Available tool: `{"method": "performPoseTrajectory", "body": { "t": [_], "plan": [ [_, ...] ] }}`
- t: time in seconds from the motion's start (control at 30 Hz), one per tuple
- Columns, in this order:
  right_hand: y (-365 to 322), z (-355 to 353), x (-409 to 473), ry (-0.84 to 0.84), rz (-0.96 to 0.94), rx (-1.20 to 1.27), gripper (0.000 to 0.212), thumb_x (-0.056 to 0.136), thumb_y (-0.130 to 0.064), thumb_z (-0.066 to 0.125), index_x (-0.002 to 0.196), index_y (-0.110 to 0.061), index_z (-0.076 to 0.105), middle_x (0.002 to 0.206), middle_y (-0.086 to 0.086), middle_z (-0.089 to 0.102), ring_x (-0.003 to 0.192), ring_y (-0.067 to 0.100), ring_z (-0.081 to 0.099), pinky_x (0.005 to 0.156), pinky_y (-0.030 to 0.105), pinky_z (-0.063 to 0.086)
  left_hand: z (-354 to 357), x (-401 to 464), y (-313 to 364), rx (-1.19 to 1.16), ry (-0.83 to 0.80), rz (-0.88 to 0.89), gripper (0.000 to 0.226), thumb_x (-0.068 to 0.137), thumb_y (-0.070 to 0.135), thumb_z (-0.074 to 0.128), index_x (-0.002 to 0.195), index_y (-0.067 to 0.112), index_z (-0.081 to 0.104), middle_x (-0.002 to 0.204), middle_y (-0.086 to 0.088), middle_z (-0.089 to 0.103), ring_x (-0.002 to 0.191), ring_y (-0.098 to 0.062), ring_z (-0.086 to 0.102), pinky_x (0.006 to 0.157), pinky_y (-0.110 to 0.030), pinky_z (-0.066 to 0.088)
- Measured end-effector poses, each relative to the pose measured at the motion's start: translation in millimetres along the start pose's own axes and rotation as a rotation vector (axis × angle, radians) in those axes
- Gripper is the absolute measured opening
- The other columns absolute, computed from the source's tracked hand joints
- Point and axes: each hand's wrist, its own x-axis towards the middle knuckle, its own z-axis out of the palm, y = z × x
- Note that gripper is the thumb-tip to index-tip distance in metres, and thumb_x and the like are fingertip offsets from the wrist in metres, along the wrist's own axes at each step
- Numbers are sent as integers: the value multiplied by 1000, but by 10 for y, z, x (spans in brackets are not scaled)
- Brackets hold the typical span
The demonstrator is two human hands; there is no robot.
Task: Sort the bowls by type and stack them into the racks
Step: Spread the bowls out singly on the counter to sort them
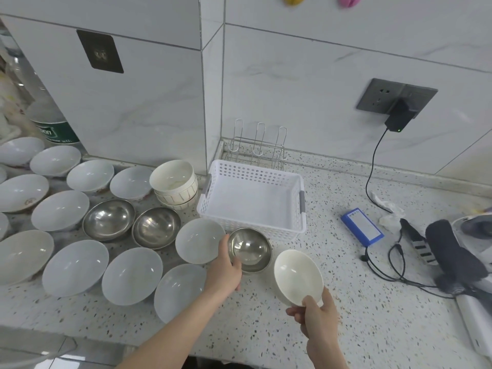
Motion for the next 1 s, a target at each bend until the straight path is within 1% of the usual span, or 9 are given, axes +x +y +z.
{"method": "performPoseTrajectory", "body": {
  "t": [0.07,0.17,0.23,0.33,0.43,0.53,0.7,0.83,1.0],
  "plan": [
    [13,40,-2,-8,4,-11,57,88,1,41,138,-26,44,58,22,68,34,10,49,38,20,32,-28,-12,12,44,-39,-3,68,100,31,45,152,41,2,67,-1,68,45,-11,63,52,-28,56],
    [31,75,5,-16,9,-14,57,88,1,40,139,-25,44,58,23,68,34,11,49,39,19,32,-71,-59,68,56,-96,-17,84,96,32,53,154,37,-8,80,13,60,49,-10,68,40,-19,46],
    [35,80,16,-18,11,-10,57,88,1,40,139,-25,44,59,23,69,34,11,48,38,19,32,-97,-89,91,68,-122,-19,92,94,32,57,154,36,-11,81,15,53,50,-9,69,38,-16,42],
    [26,83,30,-24,6,7,56,87,2,40,137,-22,45,59,23,68,33,10,47,35,16,31,-138,-117,76,105,-128,2,91,91,29,59,153,39,-7,79,16,57,48,-9,68,38,-14,41],
    [10,90,30,-31,-11,18,55,88,3,39,138,-20,44,59,24,68,33,10,46,34,16,31,-170,-146,49,142,-106,73,84,90,27,60,151,41,5,84,22,57,44,-9,66,42,-14,45],
    [19,75,7,-24,-61,5,58,88,2,39,140,-24,43,59,24,68,35,10,47,37,19,34,-207,-155,23,163,-54,82,68,92,27,58,148,37,20,78,9,67,42,-6,63,47,-17,48],
    [40,5,-69,-91,-132,-28,59,88,3,40,136,-31,45,58,24,67,36,12,49,38,20,38,-321,-158,-7,-35,41,57,23,95,24,54,118,24,55,78,3,73,38,1,52,42,-15,41],
    [75,-18,-142,-206,-169,-71,61,88,8,40,127,-37,49,58,21,67,36,13,51,36,19,39,-470,-153,-23,-193,109,33,9,96,28,56,103,24,61,69,3,73,37,-2,47,40,-19,39],
    [216,53,-242,-327,-184,-147,61,87,12,41,130,-30,49,60,14,69,36,16,56,35,19,38,-595,-149,-48,-383,142,-40,8,95,26,58,101,22,61,67,-2,71,35,-8,39,37,-21,31]
  ]
}}
